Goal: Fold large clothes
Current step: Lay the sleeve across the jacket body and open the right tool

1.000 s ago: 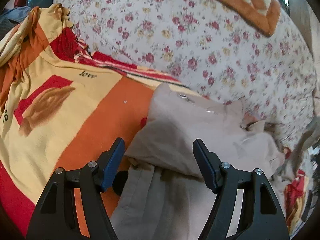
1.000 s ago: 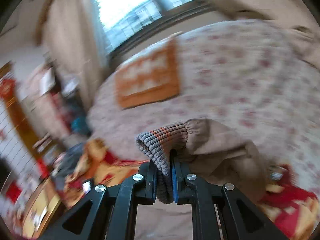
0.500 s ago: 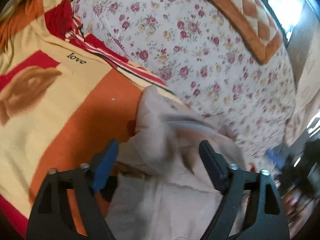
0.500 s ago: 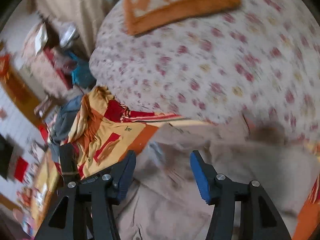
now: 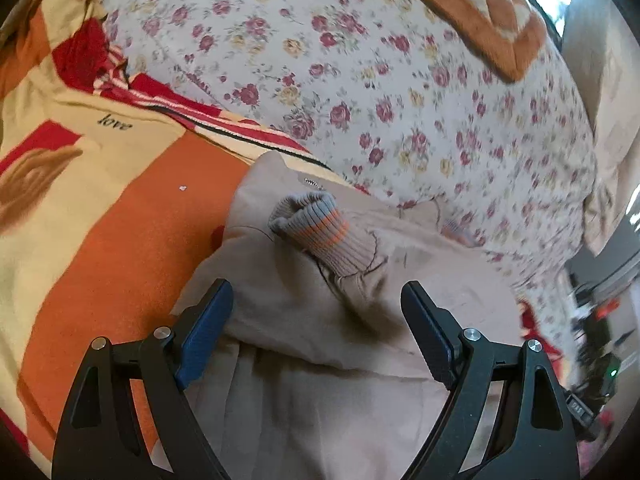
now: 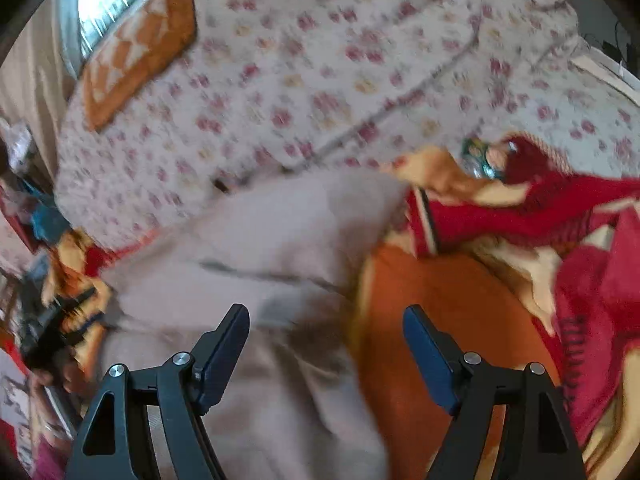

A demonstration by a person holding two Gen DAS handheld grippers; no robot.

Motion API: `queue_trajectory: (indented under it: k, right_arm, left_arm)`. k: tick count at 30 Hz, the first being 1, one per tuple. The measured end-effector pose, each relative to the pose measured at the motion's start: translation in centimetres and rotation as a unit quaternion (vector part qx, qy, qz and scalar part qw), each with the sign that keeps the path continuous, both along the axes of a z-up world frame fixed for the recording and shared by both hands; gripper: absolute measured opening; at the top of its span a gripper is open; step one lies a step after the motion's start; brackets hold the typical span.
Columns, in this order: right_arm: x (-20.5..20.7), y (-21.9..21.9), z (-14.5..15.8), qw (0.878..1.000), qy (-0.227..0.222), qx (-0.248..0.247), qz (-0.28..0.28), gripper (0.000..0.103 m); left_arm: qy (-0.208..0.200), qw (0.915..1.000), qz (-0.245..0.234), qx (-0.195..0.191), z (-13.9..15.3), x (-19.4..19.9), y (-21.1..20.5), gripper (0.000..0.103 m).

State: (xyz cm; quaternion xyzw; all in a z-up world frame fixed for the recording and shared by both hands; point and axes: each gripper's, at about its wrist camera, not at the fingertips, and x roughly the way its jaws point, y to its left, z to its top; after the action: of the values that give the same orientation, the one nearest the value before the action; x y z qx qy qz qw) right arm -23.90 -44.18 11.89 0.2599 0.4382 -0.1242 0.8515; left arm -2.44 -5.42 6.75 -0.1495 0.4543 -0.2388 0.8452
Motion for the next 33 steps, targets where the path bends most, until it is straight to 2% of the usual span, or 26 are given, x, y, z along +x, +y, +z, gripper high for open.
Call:
queue_trajectory:
  k: [3,6,7,8,10,11,13,16,18,22,24,26,29,31,33]
  right_arm:
    - [1.6,1.1,-1.0,0.999,0.017,-0.023,0.041,0.077]
    - [3.2,2.3,-1.3,0.995,0.022,-0.069,0.066,0.074]
    - [3.7,2.6,-1.5,0.994,0.023,-0.08,0.073,0.062]
    - [4.2,3.0,-1.7,0.992,0.025,-0.093,0.079,0.042]
    - [4.7,3.0,-2.0,0.99,0.032,-0.12,0.069,0.022]
    - [4.5,2.8,-2.2,0.99,0.031,-0.124,0.06,0.012]
    - [3.6,1.9,-1.8,0.992,0.034,-0.12,0.027,0.006]
    - [1.1,0.3,-1.6,0.994,0.062,-0.086,-0.012,0.006]
    - [0.5,0.6,-3.3,0.991,0.101,-0.088,0.0,0.006]
    - [-0.3,0.8,-1.0,0.993,0.083,-0.078,-0.009,0.007]
    - [-1.3,0.5,0.5,0.995,0.072,-0.069,-0.023,0.02]
    - [-2.3,0.2,2.1,0.995,0.055,-0.071,-0.05,0.048]
    - [-2.3,0.2,3.7,0.996,0.007,-0.055,-0.065,0.05]
    - [-1.2,0.2,4.1,0.997,-0.006,-0.048,-0.057,0.05]
    - [1.2,0.8,3.9,0.997,-0.008,-0.063,-0.034,0.05]
  left_arm:
    - [-0.006,0.9999,-0.004,0.014,-0.4,-0.1,-0.6,0.086]
    - [-0.005,0.9998,-0.003,0.02,-0.8,0.2,-0.9,0.086]
    - [-0.003,0.9998,-0.002,0.021,-0.9,0.3,-0.9,0.086]
    - [-0.002,0.9998,-0.001,0.022,-1.0,0.4,-0.9,0.086]
    - [-0.002,0.9997,-0.003,0.024,-1.1,0.3,-1.0,0.086]
    - [-0.003,0.9997,-0.004,0.024,-1.0,0.2,-1.0,0.086]
    - [-0.005,0.9997,-0.007,0.024,-0.8,0.1,-1.0,0.086]
    - [-0.002,0.9996,-0.007,0.027,-1.0,0.1,-1.1,0.086]
    - [0.003,0.9994,-0.007,0.035,-1.2,0.1,-1.1,0.086]
    - [-0.008,0.9995,-0.001,0.029,0.1,-0.5,-0.4,0.086]
    - [-0.024,0.9994,0.007,0.022,1.3,-0.7,0.0,0.086]
    - [-0.036,0.9991,0.015,0.019,2.1,-0.7,0.1,0.086]
    - [-0.044,0.9989,0.0,0.018,2.9,-0.5,-0.9,0.086]
    - [-0.049,0.9983,-0.004,0.03,2.9,-0.4,-1.7,0.086]
    - [-0.048,0.9977,-0.005,0.047,2.4,0.0,-2.5,0.086]
